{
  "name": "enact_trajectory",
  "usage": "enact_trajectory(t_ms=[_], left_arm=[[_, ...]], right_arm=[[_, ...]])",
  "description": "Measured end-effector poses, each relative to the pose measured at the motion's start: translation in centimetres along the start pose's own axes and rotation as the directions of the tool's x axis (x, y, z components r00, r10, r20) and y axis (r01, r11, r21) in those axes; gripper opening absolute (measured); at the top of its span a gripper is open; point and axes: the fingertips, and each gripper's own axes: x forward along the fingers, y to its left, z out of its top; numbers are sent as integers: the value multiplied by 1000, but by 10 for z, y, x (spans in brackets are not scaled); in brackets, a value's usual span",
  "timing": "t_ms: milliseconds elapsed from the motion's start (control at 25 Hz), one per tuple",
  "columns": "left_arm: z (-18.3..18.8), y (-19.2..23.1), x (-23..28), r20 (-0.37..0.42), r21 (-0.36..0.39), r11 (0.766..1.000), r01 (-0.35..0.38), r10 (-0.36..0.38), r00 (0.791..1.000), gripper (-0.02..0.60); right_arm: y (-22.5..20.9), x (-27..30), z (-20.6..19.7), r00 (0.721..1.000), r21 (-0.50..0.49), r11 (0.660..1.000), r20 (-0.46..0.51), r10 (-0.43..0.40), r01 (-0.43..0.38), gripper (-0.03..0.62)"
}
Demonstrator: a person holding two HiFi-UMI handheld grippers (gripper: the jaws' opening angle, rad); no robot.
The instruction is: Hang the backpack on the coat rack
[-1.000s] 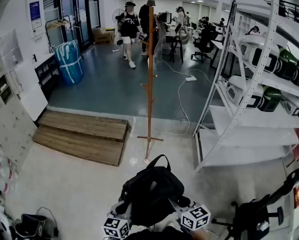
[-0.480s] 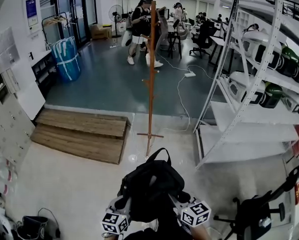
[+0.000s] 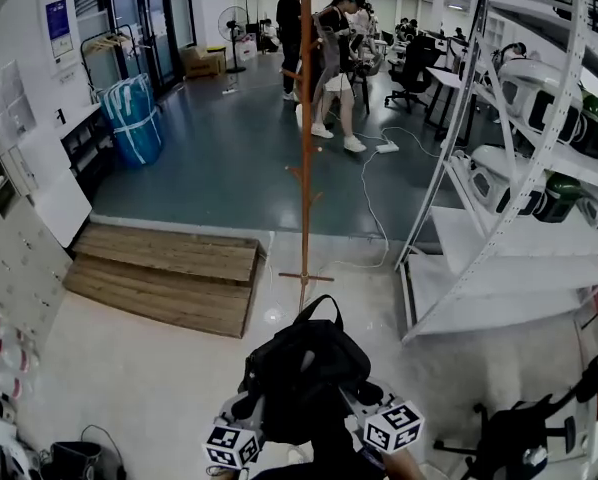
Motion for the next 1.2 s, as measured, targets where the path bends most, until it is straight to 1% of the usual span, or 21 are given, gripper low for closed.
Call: enact_trajectory(t_ms=[240, 400, 600, 720, 840, 960, 1200], left_arm=[[16, 26, 57, -7, 24, 999, -22, 22, 1000, 18], [31, 36, 91, -10, 3, 999, -42, 42, 999, 18], [52, 45, 139, -22, 7, 997, -71, 71, 997, 18], [67, 50, 168, 2, -13, 995, -95, 95, 995, 18], [87, 46, 192, 21, -58, 992, -112, 113, 993, 18], [101, 49, 216, 44, -41, 991, -125, 126, 991, 18], [128, 55, 252, 64, -56, 991, -124, 127, 990, 18]], right_arm=[[-41, 43, 24, 1000, -3, 1000, -17, 19, -19, 107], [-68, 72, 43, 998, -12, 999, -28, 47, -47, 106], [-113, 102, 73, 996, -20, 996, -32, 84, -85, 106], [-139, 119, 90, 992, -25, 992, -36, 122, -123, 106], [-163, 133, 107, 987, -32, 987, -34, 156, -157, 106], [-186, 147, 128, 984, -50, 983, -19, 176, -177, 106], [-216, 172, 155, 982, -60, 980, -10, 188, -188, 106]])
